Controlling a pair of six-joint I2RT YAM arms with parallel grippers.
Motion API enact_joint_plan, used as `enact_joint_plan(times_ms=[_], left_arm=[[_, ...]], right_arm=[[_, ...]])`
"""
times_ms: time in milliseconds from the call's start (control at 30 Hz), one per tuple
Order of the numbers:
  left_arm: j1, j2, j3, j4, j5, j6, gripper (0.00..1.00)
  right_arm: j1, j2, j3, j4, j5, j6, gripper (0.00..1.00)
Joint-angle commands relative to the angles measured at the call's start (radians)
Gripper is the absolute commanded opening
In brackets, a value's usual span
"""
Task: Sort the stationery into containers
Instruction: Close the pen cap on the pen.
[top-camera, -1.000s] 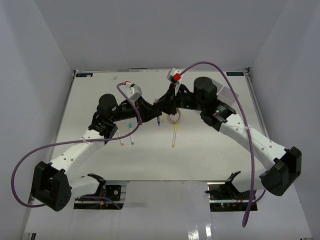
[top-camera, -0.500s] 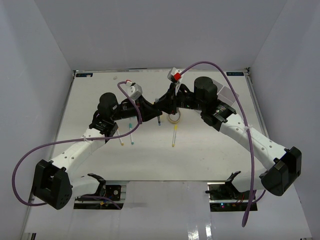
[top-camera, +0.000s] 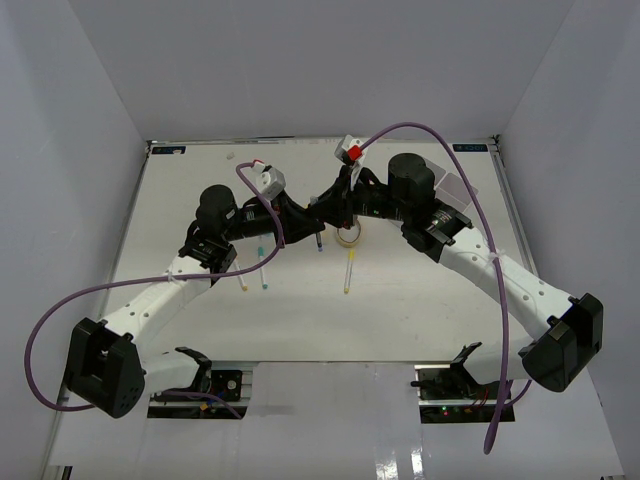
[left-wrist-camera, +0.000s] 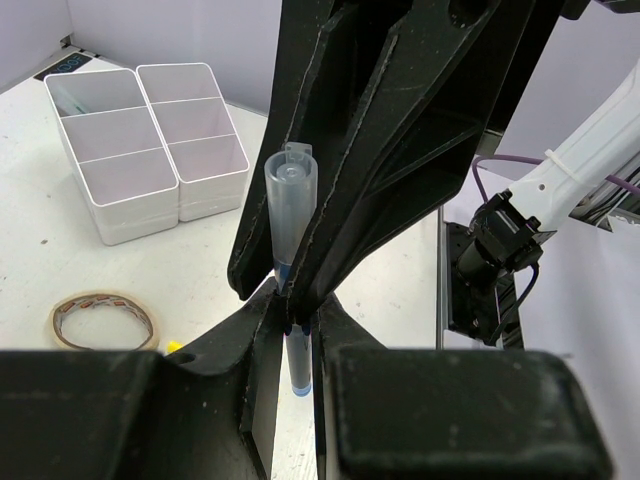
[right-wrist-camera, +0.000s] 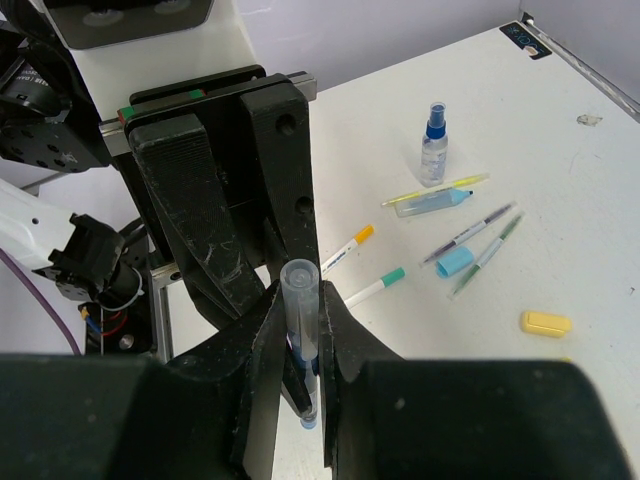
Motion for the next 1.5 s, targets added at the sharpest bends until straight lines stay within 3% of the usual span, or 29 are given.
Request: enact_joint_plan(times_ms=[0, 167, 300, 733, 1100, 1467], left_arm=[[0.004, -0.007, 0.037, -0.002, -0.029, 0.004, 0.0], [0.004, -0.028, 0.036, 0.001, -0.048, 0.001, 0.0], [0.006, -0.05, 0.027, 0.014, -0.061, -0.004, 0.0], [0.006, -0.034, 0.023, 0.005, -0.077, 0.004, 0.0], [0.007, -0.028, 0.027, -0.025, -0.157, 0.006, 0.0], [0.015, -0.036, 0.023, -0.029, -0.167, 0.015, 0.0]], right_arm=[[0.019, -0.031, 0.012, 0.023, -0.055, 0.011, 0.08], [0.019, -0.027, -0.008, 0.0, -0.07, 0.008, 0.09], [0.019, -0.031, -0.034, 0.006, -0.076, 0.019, 0.22], [0.019, -0.067, -0.028, 0.02, -0.089, 0.042, 0.5], [0.021, -0.088, -0.049, 0.036, -0.125, 0.064, 0.6], [0.019, -0.108, -0.094, 0.002, -0.072, 0.039, 0.61]])
